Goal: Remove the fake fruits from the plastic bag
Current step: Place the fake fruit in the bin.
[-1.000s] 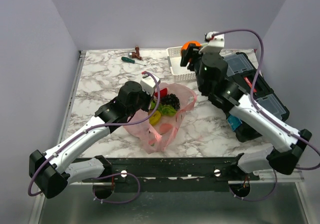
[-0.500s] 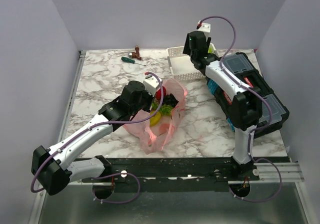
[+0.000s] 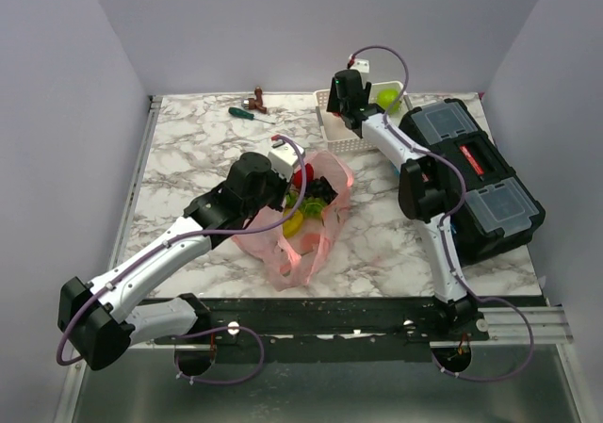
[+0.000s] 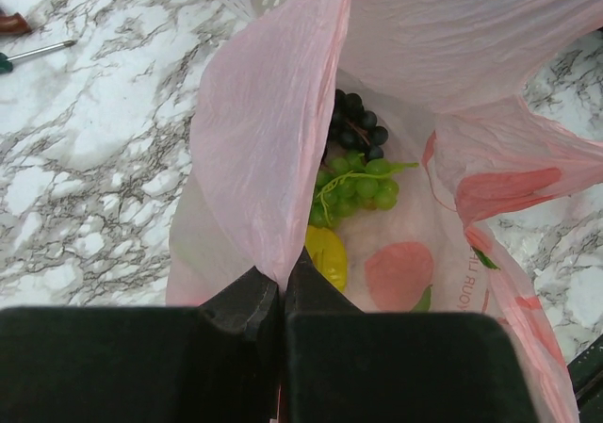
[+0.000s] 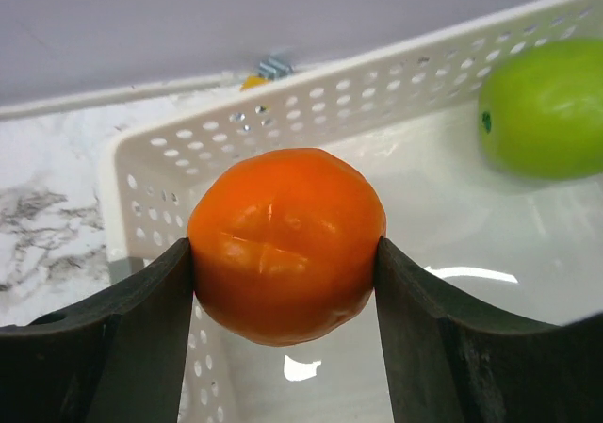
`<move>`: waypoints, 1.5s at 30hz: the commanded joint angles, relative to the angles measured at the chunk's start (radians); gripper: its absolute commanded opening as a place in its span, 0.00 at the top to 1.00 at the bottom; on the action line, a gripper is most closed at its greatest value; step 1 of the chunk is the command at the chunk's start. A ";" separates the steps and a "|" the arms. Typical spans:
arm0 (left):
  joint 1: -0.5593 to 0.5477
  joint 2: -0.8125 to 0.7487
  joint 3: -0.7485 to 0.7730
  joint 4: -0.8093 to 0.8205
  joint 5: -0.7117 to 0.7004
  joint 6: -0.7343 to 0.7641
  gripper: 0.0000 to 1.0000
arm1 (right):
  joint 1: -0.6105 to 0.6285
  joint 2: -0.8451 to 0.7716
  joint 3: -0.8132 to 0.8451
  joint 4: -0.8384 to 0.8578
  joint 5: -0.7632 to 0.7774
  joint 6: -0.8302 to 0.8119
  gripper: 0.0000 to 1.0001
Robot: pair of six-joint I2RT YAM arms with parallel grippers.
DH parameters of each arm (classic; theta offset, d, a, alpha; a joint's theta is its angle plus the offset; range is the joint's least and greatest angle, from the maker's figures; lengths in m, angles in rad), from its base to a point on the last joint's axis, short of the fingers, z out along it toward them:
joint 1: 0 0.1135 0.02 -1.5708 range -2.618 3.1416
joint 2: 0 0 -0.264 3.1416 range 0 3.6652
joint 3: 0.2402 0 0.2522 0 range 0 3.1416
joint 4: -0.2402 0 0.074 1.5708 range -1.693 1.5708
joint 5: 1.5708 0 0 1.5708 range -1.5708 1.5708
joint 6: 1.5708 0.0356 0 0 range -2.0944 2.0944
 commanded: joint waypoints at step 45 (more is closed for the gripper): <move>-0.004 -0.069 -0.005 0.019 0.016 0.003 1.00 | 0.005 -0.463 -0.354 -0.255 -0.215 0.157 0.08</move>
